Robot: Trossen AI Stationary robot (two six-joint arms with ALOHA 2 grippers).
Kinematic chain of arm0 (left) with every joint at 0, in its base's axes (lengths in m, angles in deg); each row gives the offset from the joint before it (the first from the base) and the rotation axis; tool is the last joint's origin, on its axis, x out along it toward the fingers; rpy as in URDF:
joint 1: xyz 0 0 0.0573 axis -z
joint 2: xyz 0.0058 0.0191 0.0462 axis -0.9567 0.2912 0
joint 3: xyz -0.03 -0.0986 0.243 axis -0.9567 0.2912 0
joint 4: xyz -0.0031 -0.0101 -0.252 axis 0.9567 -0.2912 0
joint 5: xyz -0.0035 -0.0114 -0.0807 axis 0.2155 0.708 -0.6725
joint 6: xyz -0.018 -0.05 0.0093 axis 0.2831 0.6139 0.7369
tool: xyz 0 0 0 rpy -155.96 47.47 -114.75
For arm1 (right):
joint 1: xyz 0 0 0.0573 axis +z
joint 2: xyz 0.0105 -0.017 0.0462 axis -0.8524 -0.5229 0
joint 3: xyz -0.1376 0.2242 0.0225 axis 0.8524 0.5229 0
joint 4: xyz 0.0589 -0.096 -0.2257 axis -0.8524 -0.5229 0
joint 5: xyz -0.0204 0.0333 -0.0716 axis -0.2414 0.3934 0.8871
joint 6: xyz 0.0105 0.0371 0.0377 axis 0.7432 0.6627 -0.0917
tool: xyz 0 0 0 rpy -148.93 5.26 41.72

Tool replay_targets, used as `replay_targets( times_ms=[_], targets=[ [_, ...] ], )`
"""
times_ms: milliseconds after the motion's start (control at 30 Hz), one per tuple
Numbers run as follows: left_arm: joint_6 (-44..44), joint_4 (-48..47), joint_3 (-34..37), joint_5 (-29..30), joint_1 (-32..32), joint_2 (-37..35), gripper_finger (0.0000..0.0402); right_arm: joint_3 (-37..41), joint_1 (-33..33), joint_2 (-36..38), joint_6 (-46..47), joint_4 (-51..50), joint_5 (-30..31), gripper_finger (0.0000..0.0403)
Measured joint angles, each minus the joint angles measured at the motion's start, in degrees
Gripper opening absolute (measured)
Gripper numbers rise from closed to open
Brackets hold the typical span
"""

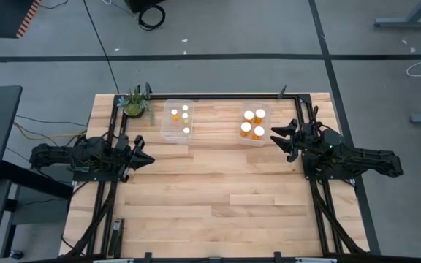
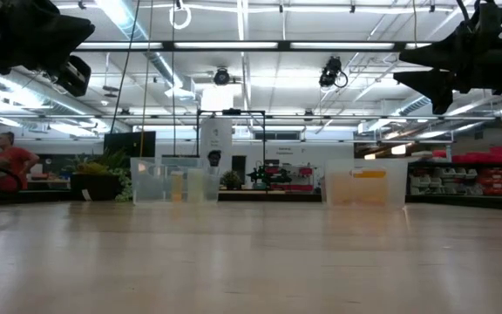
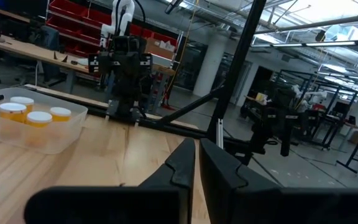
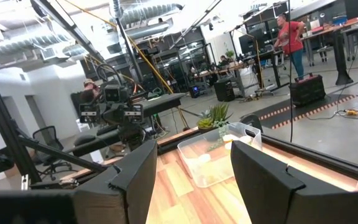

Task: Pick and place medicine bottles into bin by pill shape (circle, oval)
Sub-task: Return to Home Position

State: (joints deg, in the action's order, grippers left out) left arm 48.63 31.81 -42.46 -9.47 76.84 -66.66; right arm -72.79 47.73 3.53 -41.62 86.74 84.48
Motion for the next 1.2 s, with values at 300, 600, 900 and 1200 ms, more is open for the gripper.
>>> replay_targets(
  times_ms=[300, 600, 900, 1200],
  targets=[
    [0.01, 0.0, 0.0, 0.0, 0.0, 0.0, 0.0041, -0.02, 0.0, 0.0, 0.0, 0.0, 0.0, 0.0214],
    [0.02, 0.0, 0.0, 0.0, 0.0, 0.0, 0.0028, -0.02, -0.01, 0.0, 0.0, 0.0, 0.0, 0.0213],
    [0.01, 0.0, 0.0, 0.0, 0.0, 0.0, 0.0041, -0.02, 0.01, 0.0, 0.0, 0.0, 0.0, 0.0214],
    [-0.02, 0.0, 0.0, -0.02, 0.0, 0.0, 0.0029, -0.02, 0.0, 0.0, 0.0, 0.0, 0.0, 0.0214]
  ],
)
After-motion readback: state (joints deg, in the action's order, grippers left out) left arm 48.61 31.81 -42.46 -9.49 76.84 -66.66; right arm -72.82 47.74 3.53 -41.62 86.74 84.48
